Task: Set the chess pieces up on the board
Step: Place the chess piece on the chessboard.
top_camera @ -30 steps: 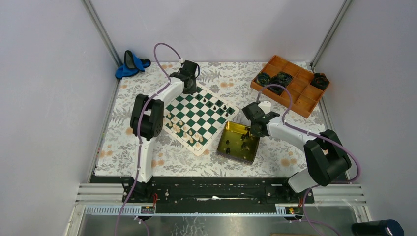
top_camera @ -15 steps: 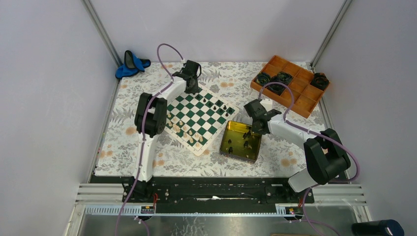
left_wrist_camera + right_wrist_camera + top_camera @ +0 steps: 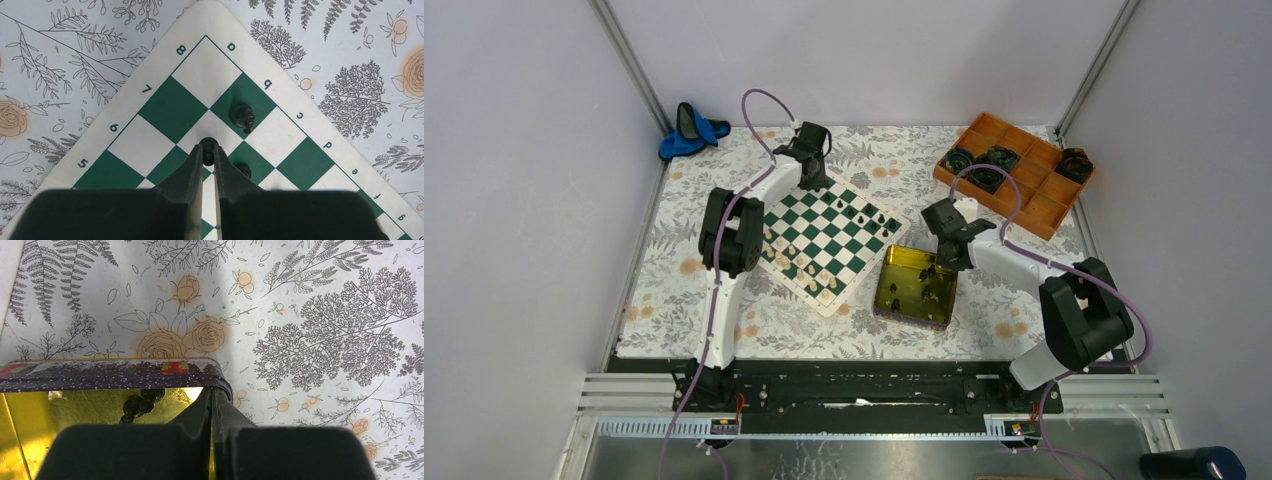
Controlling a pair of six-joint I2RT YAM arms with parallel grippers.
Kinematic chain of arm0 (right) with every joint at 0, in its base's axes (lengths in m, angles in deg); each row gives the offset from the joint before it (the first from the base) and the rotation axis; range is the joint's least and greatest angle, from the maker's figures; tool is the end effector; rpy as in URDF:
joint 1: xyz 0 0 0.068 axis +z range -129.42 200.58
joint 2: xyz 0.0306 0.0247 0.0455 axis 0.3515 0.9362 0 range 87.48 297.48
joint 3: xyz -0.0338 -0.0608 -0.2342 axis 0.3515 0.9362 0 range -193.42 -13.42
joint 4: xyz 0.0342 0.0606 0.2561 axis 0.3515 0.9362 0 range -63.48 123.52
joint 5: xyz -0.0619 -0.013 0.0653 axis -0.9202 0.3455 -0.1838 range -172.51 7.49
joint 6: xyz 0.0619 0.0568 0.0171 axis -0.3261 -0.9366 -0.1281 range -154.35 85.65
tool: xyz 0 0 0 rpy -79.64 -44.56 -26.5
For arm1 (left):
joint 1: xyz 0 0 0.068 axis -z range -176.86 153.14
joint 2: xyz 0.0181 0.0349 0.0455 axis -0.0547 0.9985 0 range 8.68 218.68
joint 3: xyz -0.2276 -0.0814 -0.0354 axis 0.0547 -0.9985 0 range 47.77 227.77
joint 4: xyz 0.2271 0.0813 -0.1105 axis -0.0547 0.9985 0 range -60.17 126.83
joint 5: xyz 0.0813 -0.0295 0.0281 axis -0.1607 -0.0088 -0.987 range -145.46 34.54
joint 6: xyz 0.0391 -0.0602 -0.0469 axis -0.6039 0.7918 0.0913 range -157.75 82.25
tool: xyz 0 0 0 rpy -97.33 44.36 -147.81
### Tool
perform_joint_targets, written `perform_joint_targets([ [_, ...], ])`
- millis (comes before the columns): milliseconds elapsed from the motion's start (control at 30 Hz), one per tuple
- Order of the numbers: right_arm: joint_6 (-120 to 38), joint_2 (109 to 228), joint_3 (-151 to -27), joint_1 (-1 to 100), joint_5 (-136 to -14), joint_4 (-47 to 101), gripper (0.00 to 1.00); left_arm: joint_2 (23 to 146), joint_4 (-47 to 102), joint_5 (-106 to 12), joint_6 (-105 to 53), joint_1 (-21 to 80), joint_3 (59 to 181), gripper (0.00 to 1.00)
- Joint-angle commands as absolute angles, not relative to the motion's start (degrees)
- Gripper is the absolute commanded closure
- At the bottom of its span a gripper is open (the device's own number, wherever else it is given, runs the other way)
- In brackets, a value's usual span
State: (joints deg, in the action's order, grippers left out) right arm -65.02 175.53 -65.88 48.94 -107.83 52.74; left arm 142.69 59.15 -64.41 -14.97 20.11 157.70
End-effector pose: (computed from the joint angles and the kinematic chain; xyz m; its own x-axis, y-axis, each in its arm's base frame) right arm 0.2941 0.1220 0.1261 -0.7953 0.0946 -0.5987 0.1793 0.9803 -0.0832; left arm 0.5040 -0.1417 0.1159 -0.7852 -0.1603 -0.5981 -0.1133 0.9868 -0.1157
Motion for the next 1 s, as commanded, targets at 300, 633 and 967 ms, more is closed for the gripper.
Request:
perform_joint_targets([
  [300,-64.06,175.93,-67.69,48.29,-106.88,51.75,1.0,143.88,60.37,-64.37,-14.02,19.75,159.9,0.66],
  [633,-63.5,174.39,-68.14,48.35,-106.24,52.12,1.0,139.56,60.37,-67.12,-13.08,19.73,158.45,0.6],
  [967,-61.36,172.11,-70.11,48.32,-102.78,52.32,1.0,128.39,59.34,-69.56,-13.31,19.7,152.89,0.43],
])
